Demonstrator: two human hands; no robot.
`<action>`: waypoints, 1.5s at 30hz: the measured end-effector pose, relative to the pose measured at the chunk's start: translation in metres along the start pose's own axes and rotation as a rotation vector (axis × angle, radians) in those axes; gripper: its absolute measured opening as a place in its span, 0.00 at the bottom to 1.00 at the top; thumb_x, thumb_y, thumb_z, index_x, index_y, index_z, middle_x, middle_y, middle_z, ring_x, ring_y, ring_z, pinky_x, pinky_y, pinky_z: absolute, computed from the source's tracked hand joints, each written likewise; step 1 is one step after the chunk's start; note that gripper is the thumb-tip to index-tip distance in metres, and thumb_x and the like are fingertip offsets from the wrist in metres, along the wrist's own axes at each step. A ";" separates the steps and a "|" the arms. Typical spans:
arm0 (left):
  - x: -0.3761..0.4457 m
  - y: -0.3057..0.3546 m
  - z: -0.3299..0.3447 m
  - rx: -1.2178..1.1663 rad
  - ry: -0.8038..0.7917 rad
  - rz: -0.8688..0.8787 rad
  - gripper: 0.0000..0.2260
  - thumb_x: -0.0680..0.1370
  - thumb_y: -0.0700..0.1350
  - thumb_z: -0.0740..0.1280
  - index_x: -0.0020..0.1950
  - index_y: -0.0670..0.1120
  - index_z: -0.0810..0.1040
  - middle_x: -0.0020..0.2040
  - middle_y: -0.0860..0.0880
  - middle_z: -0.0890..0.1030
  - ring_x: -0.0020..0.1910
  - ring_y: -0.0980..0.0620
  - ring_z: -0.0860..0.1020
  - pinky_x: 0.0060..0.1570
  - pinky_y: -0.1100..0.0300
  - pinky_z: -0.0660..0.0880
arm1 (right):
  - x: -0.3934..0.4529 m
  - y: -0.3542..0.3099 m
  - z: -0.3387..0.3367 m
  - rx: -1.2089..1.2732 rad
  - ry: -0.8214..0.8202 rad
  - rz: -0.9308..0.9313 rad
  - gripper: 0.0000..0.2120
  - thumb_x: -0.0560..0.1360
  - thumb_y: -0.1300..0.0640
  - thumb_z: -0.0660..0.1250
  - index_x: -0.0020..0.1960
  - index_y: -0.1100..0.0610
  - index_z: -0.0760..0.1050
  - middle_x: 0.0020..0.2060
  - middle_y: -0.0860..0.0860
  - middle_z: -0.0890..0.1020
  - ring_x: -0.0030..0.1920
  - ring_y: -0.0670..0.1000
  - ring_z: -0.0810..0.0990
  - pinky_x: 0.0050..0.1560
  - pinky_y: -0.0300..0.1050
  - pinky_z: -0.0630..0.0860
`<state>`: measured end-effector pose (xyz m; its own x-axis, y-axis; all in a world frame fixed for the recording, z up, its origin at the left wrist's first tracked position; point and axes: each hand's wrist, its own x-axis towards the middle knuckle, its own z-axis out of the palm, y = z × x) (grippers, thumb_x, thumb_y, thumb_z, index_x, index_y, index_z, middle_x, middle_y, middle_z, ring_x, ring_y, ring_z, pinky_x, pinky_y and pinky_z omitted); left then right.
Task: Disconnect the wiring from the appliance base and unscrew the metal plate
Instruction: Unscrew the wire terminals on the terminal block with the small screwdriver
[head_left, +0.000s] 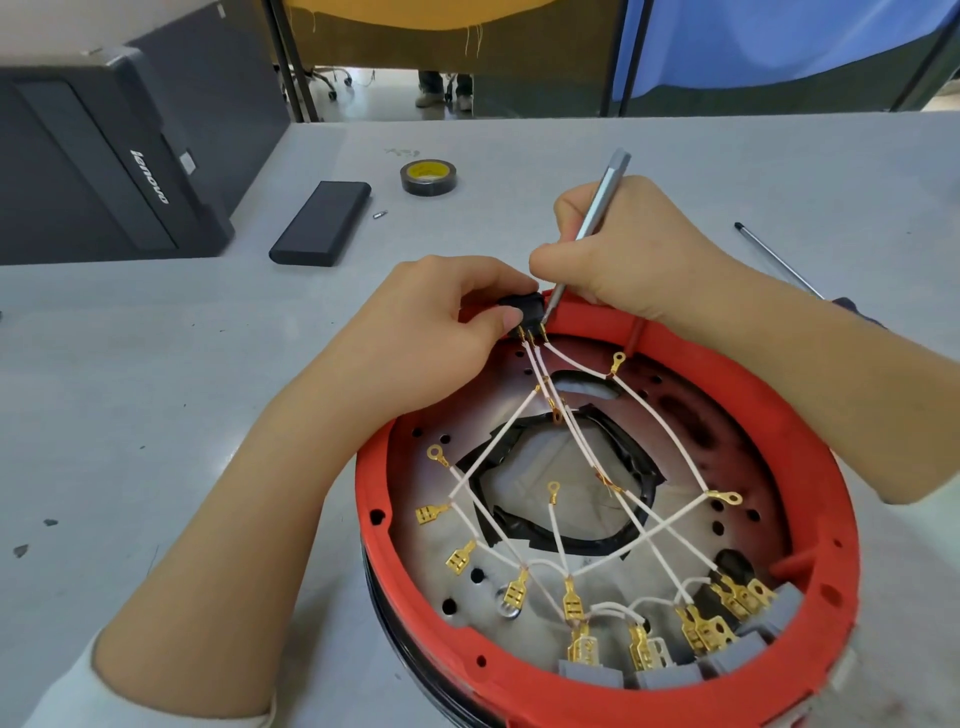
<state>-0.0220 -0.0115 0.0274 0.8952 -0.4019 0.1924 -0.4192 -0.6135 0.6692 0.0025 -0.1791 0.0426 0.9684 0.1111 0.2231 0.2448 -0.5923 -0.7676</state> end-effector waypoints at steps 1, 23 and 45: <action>0.000 0.000 0.000 0.003 0.001 0.001 0.12 0.78 0.42 0.65 0.59 0.54 0.79 0.52 0.61 0.81 0.53 0.66 0.75 0.49 0.82 0.64 | 0.001 0.000 0.001 -0.004 -0.002 0.005 0.16 0.65 0.62 0.67 0.26 0.56 0.61 0.15 0.45 0.64 0.20 0.44 0.63 0.23 0.35 0.61; 0.000 0.000 0.001 -0.004 -0.011 0.003 0.12 0.78 0.43 0.64 0.59 0.55 0.79 0.52 0.61 0.81 0.52 0.65 0.76 0.50 0.78 0.66 | -0.012 0.003 0.006 -0.076 0.116 -0.187 0.15 0.72 0.58 0.69 0.31 0.57 0.65 0.27 0.52 0.70 0.28 0.43 0.67 0.29 0.32 0.63; -0.001 0.001 0.000 -0.037 -0.028 -0.042 0.12 0.78 0.43 0.64 0.59 0.55 0.79 0.54 0.60 0.81 0.55 0.63 0.77 0.59 0.67 0.69 | 0.005 -0.002 0.008 -0.159 0.034 -0.019 0.15 0.68 0.57 0.67 0.28 0.57 0.64 0.24 0.48 0.65 0.24 0.45 0.63 0.23 0.35 0.59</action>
<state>-0.0234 -0.0118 0.0283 0.9072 -0.3953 0.1439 -0.3750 -0.6048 0.7026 0.0077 -0.1707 0.0402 0.9609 0.0979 0.2589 0.2498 -0.7097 -0.6588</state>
